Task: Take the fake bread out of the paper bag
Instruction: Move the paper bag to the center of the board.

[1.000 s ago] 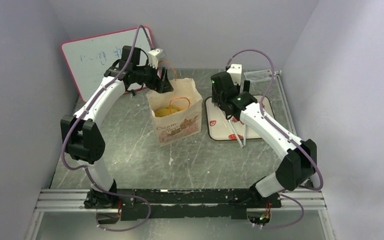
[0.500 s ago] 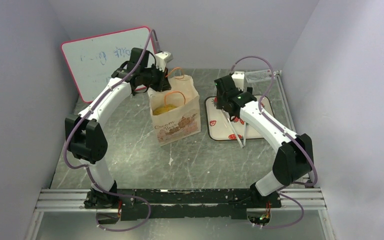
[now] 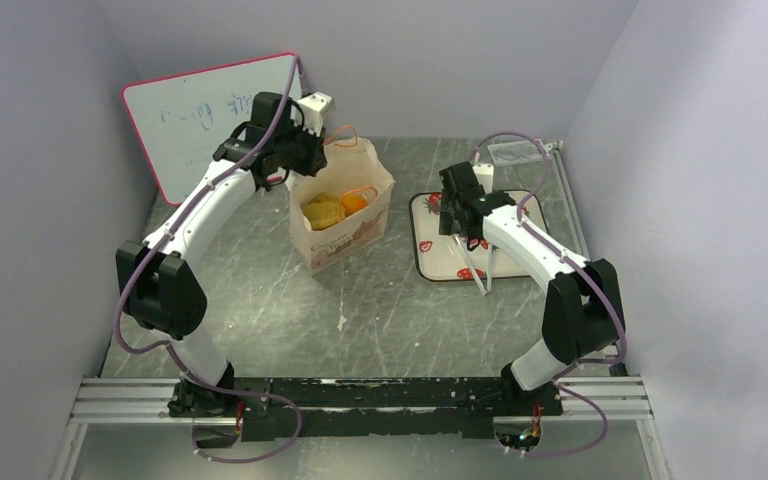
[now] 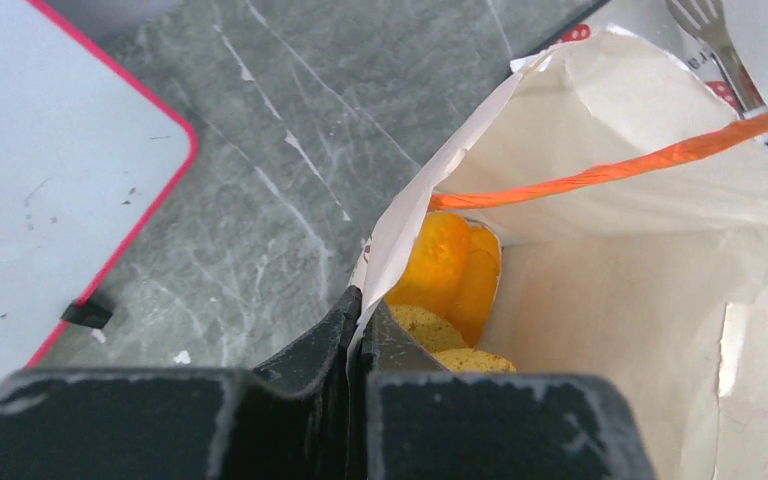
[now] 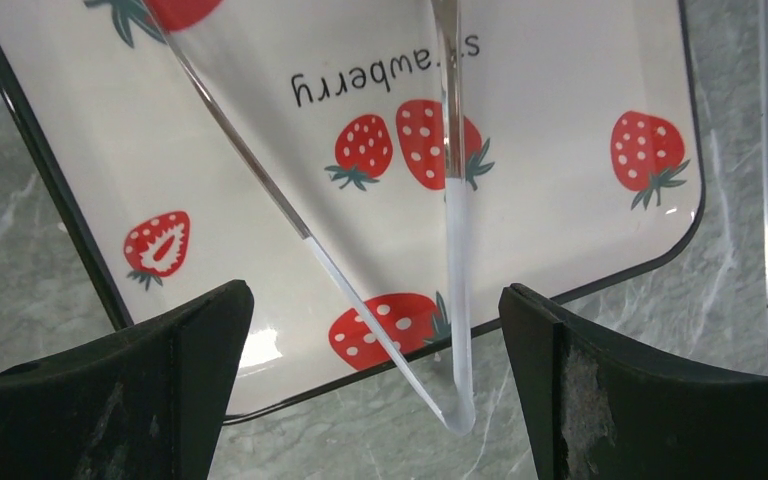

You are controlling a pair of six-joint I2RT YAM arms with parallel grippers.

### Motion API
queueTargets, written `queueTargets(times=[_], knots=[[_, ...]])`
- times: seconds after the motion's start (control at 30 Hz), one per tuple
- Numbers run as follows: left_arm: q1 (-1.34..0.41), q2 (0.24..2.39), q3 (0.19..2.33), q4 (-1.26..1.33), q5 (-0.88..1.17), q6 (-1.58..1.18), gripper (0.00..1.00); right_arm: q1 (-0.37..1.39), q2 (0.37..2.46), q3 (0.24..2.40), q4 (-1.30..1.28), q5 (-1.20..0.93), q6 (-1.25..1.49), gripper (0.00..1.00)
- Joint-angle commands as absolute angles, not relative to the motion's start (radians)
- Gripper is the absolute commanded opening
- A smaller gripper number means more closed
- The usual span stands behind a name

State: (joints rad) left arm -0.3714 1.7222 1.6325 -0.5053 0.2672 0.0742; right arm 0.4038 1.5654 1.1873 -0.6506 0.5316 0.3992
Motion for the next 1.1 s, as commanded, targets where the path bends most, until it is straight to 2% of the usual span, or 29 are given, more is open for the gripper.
queueTargets(times=[0.0, 0.37, 0.63, 0.9, 1.07], knots=[[-0.376, 1.669, 1.643, -0.459, 0.183, 0.054, 0.07, 0.384, 1.559, 1.155, -0.638, 0.484, 0.41, 1.0], [-0.375, 1.665, 1.676, -0.5, 0.148, 0.006, 0.07, 0.376, 1.587, 1.089, -0.592, 0.383, 0.383, 0.99], [-0.374, 1.604, 1.645, -0.532, 0.1, -0.002, 0.07, 0.374, 1.668, 1.113, -0.532, 0.355, 0.392, 0.89], [-0.374, 1.549, 1.598, -0.544, 0.054, -0.007, 0.07, 0.373, 1.733, 1.138, -0.488, 0.325, 0.407, 0.72], [-0.374, 1.528, 1.576, -0.544, 0.037, -0.02, 0.07, 0.373, 1.738, 1.121, -0.468, 0.317, 0.409, 0.56]])
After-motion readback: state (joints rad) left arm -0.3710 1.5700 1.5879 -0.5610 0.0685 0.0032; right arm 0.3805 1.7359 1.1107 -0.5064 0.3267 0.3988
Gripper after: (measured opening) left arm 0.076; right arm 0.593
